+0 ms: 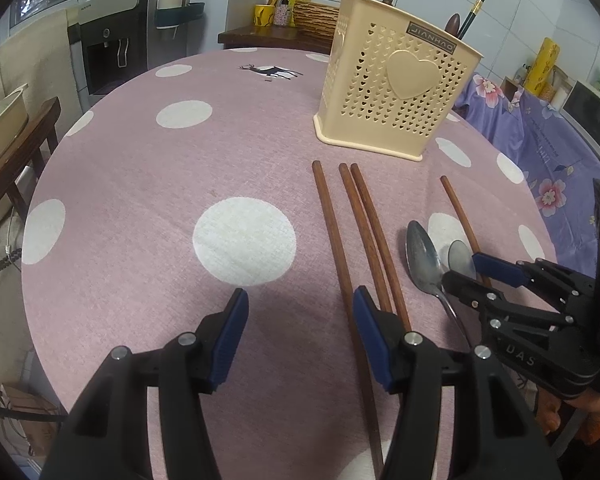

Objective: Organize utensils
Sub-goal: 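Close the right tool on the clear plastic spoon while the left tool grasps a brown chopstick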

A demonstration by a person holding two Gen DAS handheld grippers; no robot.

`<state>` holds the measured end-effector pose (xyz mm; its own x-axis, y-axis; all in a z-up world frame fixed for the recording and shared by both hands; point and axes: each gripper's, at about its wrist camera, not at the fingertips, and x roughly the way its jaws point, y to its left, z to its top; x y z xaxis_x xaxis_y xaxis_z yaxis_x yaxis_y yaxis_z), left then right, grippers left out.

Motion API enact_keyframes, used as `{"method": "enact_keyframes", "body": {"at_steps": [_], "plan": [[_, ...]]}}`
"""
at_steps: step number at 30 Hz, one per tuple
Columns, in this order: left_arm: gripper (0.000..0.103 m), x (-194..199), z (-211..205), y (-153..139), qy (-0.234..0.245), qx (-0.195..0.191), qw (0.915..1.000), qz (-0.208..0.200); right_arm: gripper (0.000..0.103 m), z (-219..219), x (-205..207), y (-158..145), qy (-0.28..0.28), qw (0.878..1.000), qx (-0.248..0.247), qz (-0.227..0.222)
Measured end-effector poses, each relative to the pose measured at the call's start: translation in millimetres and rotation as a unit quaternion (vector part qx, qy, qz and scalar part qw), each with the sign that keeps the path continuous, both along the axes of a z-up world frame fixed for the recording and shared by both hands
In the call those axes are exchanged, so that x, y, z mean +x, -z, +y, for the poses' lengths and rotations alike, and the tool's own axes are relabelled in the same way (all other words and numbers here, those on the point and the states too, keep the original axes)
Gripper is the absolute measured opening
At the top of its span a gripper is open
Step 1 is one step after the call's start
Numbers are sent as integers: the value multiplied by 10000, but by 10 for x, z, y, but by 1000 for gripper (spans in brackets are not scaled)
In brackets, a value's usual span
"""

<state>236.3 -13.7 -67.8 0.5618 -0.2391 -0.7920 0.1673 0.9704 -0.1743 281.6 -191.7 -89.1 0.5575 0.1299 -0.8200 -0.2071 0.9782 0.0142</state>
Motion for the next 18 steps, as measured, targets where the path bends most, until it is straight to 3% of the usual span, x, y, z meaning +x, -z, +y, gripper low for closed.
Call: {"method": "enact_keyframes", "body": {"at_steps": [13, 18], "plan": [[54, 325, -243, -44, 127, 149, 9998, -26, 37, -70, 13, 6, 267, 9995, 97, -114], [36, 507, -424, -23, 109, 430, 9990, -50, 37, -74, 7, 11, 321, 9993, 129, -155]]}}
